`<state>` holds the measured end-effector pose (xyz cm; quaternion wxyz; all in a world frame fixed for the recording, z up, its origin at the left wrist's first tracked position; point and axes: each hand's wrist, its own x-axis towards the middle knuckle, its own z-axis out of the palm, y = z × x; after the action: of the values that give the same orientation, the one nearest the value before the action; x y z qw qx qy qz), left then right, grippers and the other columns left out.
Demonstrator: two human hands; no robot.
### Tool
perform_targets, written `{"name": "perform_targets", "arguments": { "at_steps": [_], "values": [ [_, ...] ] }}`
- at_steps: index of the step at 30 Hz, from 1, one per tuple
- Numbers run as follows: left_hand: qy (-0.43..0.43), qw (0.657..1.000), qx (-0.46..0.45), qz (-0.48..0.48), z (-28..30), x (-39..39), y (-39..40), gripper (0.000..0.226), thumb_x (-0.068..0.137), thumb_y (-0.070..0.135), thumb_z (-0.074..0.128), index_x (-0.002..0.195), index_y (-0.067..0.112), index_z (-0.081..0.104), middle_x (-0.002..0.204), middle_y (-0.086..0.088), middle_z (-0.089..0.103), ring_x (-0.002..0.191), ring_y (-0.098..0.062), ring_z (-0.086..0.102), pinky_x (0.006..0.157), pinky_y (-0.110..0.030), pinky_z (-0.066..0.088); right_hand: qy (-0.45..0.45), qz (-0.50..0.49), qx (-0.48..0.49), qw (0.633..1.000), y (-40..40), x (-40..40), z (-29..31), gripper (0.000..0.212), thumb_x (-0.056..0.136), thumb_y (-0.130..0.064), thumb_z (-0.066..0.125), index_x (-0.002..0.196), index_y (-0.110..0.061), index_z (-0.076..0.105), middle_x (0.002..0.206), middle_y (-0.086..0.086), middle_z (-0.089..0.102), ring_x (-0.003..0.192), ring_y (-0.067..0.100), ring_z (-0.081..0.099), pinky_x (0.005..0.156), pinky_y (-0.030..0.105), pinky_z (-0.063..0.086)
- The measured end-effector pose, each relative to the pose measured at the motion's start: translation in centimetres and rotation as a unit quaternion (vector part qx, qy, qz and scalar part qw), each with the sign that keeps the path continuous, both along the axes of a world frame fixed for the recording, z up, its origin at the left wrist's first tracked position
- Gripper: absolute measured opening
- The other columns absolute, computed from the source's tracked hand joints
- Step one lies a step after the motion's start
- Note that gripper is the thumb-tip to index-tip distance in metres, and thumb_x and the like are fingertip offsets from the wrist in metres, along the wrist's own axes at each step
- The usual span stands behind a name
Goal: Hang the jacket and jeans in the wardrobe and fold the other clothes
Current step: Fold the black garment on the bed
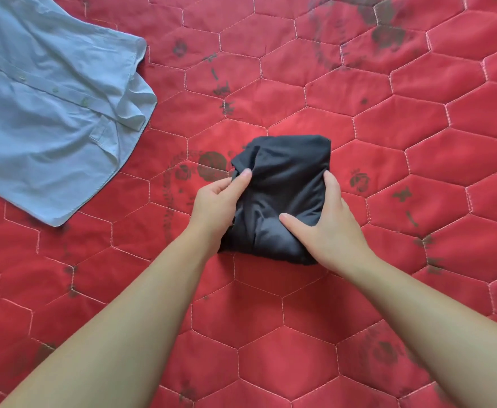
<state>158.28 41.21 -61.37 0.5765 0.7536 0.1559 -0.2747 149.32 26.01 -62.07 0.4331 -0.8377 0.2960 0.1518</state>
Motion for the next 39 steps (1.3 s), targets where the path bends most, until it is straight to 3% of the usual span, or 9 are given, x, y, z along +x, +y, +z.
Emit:
{"name": "perform_targets", "arguments": {
  "at_steps": [6, 12, 16, 21, 26, 28, 30, 34, 39],
  "values": [
    [0.003, 0.998, -0.048, 0.048, 0.7, 3.8, -1.0, 0.015, 0.092, 0.017, 0.063, 0.079, 0.019, 0.070, 0.070, 0.004, 0.071, 0.061, -0.011, 0.064, 0.057, -0.023, 0.050, 0.009, 0.017, -0.023, 1.000, 0.1, -0.3, -0.2, 0.099, 0.080, -0.056, 0.067, 0.152, -0.036, 0.002, 0.147, 0.000, 0.035, 0.127, 0.030, 0.048, 0.102, 0.046, 0.042],
    [-0.041, 0.997, 0.026, 0.067, -0.4, 5.4, 0.3, 0.007, 0.088, 0.034, 0.067, 0.087, 0.028, 0.069, 0.077, 0.005, 0.068, 0.067, -0.015, 0.065, 0.076, -0.042, 0.059, 0.024, 0.061, -0.057, 0.996, 0.8, 0.2, 0.1, 0.098, 0.082, -0.065, 0.058, 0.153, -0.033, -0.001, 0.153, 0.000, 0.024, 0.124, 0.035, 0.051, 0.098, 0.047, 0.044],
    [-0.200, 0.963, 0.178, -0.024, 0.0, 1.9, 2.2, 0.017, 0.082, 0.040, 0.072, 0.075, 0.030, 0.060, 0.068, 0.011, 0.061, 0.064, 0.005, 0.057, 0.070, -0.017, 0.046, -0.016, 0.074, -0.186, 0.980, -0.2, 2.2, 0.9, 0.090, 0.087, -0.065, 0.047, 0.154, -0.021, 0.006, 0.156, 0.004, 0.015, 0.131, 0.036, 0.038, 0.103, 0.050, 0.035],
    [-0.095, 0.962, 0.162, -0.197, -0.1, -1.8, 4.7, 0.029, 0.084, 0.049, 0.068, 0.071, 0.023, 0.067, 0.060, 0.017, 0.062, 0.058, 0.004, 0.053, 0.061, -0.017, 0.040, -0.165, 0.265, -0.290, 0.905, 0.2, 8.5, 2.7, 0.055, 0.093, -0.045, 0.052, 0.139, -0.016, 0.045, 0.134, 0.012, 0.048, 0.119, 0.037, 0.046, 0.093, 0.049, 0.041],
    [-0.062, 0.955, 0.117, -0.265, -0.6, -2.0, 6.6, 0.015, 0.079, 0.036, 0.078, 0.075, 0.024, 0.070, 0.068, 0.013, 0.065, 0.063, 0.005, 0.054, 0.066, -0.014, 0.044, -0.068, 0.419, -0.373, 0.825, 3.4, 14.1, 4.0, 0.056, 0.089, -0.061, 0.048, 0.109, -0.009, 0.049, 0.100, 0.012, 0.061, 0.092, 0.036, 0.061, 0.065, 0.035, 0.034],
    [-0.056, 0.964, 0.112, -0.234, -0.7, -2.0, 7.0, 0.010, 0.079, 0.031, 0.079, 0.082, 0.027, 0.071, 0.077, 0.018, 0.068, 0.068, 0.011, 0.058, 0.068, -0.008, 0.043, -0.029, 0.494, -0.401, 0.771, 4.0, 15.3, 4.0, 0.038, 0.092, -0.044, 0.053, 0.103, -0.008, 0.057, 0.098, 0.012, 0.062, 0.079, 0.034, 0.055, 0.064, 0.033, 0.035],
    [-0.035, 0.974, 0.084, -0.207, -0.6, -2.2, 7.3, 0.007, 0.082, 0.025, 0.078, 0.084, 0.021, 0.073, 0.080, 0.012, 0.071, 0.070, 0.005, 0.061, 0.070, -0.011, 0.045, -0.041, 0.478, -0.357, 0.801, 4.3, 15.9, 3.7, 0.020, 0.093, -0.025, 0.051, 0.098, -0.009, 0.061, 0.105, 0.015, 0.064, 0.080, 0.036, 0.055, 0.066, 0.034, 0.040],
    [-0.007, 0.997, -0.006, -0.077, -0.6, -2.0, 8.3, 0.010, 0.089, 0.015, 0.069, 0.082, 0.009, 0.074, 0.078, -0.003, 0.072, 0.071, -0.010, 0.063, 0.074, -0.025, 0.054, -0.131, 0.253, -0.184, 0.941, 4.1, 17.3, 3.1, 0.018, 0.092, -0.027, 0.047, 0.092, -0.014, 0.059, 0.104, 0.011, 0.064, 0.094, 0.032, 0.057, 0.078, 0.035, 0.045],
    [0.030, 0.999, 0.003, -0.014, -2.6, -2.2, 8.9, 0.019, 0.094, 0.013, 0.062, 0.079, 0.017, 0.073, 0.068, 0.008, 0.070, 0.064, -0.004, 0.065, 0.064, -0.020, 0.057, -0.063, 0.249, -0.213, 0.943, 2.5, 16.5, -0.8, 0.027, 0.097, -0.038, 0.045, 0.106, -0.020, 0.062, 0.115, 0.008, 0.065, 0.107, 0.033, 0.058, 0.078, 0.034, 0.041]
  ]
}}
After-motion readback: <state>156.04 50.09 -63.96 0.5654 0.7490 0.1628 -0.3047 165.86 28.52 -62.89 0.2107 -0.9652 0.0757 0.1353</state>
